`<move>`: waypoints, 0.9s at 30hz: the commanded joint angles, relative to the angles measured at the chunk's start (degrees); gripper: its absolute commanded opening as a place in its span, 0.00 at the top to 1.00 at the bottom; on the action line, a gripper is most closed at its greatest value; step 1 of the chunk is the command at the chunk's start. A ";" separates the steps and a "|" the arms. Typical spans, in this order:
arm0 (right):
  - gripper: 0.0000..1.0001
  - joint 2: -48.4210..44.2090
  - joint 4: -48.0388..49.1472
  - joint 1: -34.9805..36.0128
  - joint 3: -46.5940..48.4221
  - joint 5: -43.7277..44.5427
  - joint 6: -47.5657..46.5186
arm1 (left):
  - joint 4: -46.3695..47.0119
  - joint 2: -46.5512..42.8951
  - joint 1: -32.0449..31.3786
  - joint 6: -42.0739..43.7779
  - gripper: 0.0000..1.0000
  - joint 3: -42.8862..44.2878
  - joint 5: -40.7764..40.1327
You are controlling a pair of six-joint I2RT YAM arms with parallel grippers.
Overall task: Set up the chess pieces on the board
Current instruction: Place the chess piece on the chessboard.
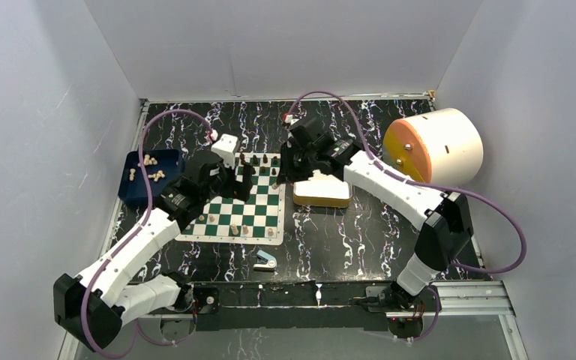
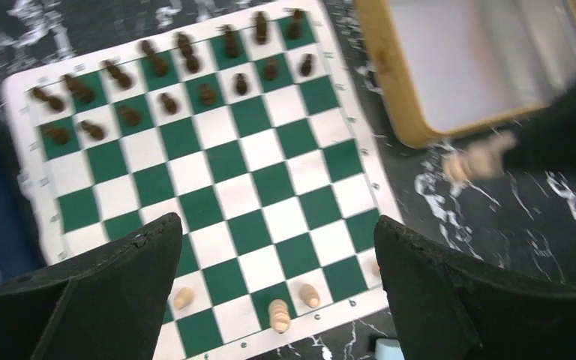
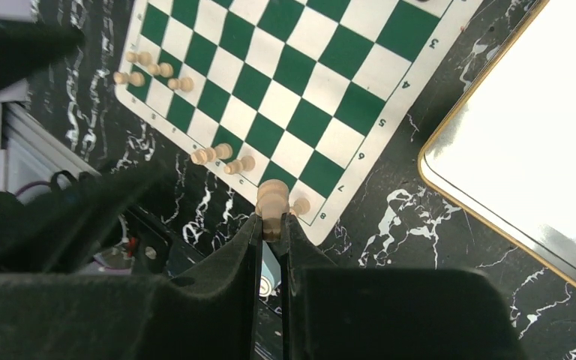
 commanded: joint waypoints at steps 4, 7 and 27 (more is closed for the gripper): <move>0.99 3.27 -2.67 6.63 4.51 7.31 -1.31 | -10.77 4.31 6.74 -11.23 0.04 7.72 -17.24; 0.99 5.01 -2.80 9.26 4.66 9.28 -0.79 | -12.74 4.49 14.69 -16.55 0.04 8.19 -13.83; 0.96 20.94 -7.58 18.06 12.45 14.71 -0.51 | -25.99 7.70 34.24 -24.42 0.05 10.20 -19.45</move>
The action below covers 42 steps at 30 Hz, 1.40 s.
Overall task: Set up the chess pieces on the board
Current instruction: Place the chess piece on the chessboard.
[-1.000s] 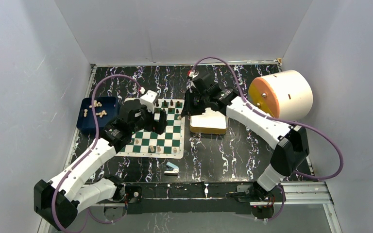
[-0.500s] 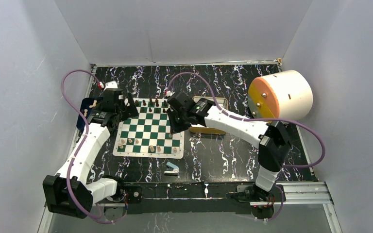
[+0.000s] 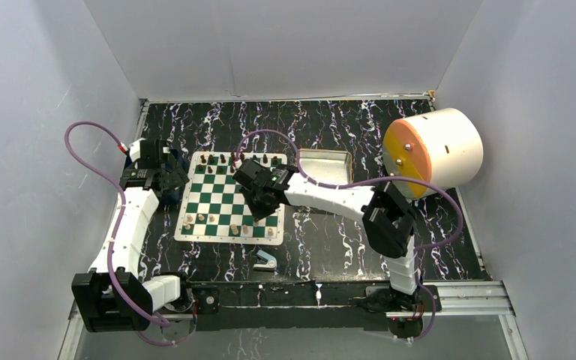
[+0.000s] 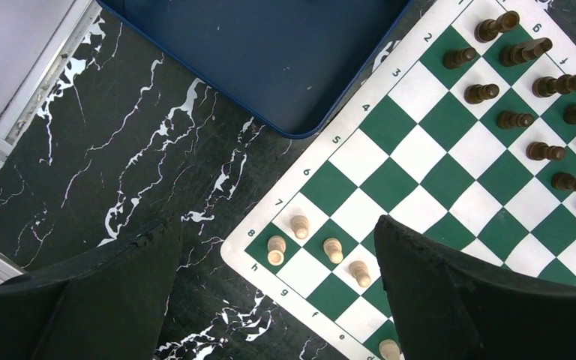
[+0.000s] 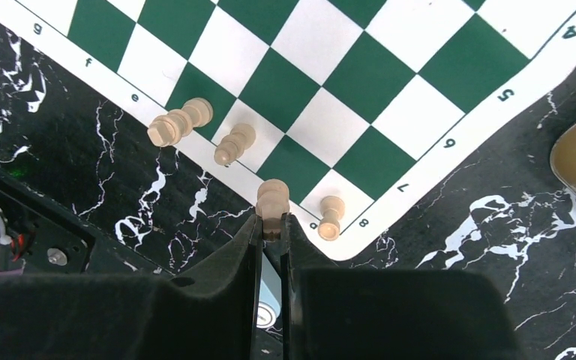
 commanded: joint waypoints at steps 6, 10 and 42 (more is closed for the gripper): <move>0.95 5.12 -5.10 2.36 7.12 3.65 -0.17 | -0.87 -0.33 3.68 -3.61 0.05 0.09 -1.03; 0.95 6.14 -6.13 2.84 7.29 4.48 -0.05 | -0.73 -0.35 3.61 -3.98 0.05 -0.13 -1.34; 0.92 9.42 -4.86 3.29 7.61 5.18 0.40 | -0.14 -0.52 3.68 -2.48 0.05 -0.34 0.39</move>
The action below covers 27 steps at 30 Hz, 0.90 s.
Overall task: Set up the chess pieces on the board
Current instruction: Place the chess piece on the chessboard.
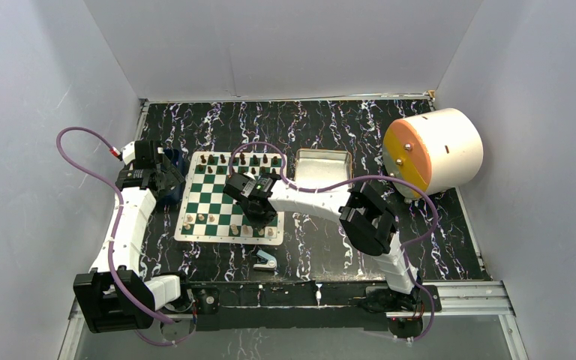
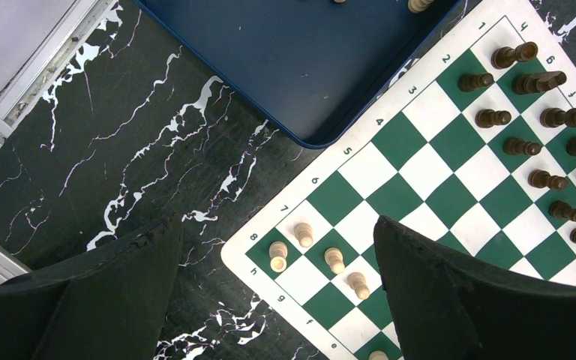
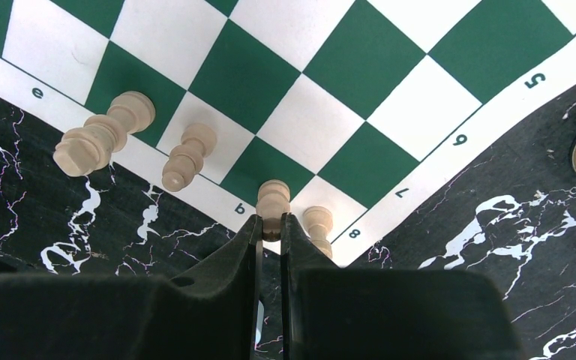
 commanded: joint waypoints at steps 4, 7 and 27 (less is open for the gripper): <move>0.92 0.67 1.35 0.25 3.24 0.04 0.78 | -0.09 -0.90 0.16 0.41 0.05 -0.23 -0.38; 0.92 0.70 1.12 0.20 3.36 0.13 0.73 | -0.02 -1.00 0.23 0.41 0.05 -0.49 -0.38; 0.70 1.22 -0.04 0.34 5.27 0.12 0.13 | -0.02 -1.18 0.19 2.58 0.06 -0.25 3.25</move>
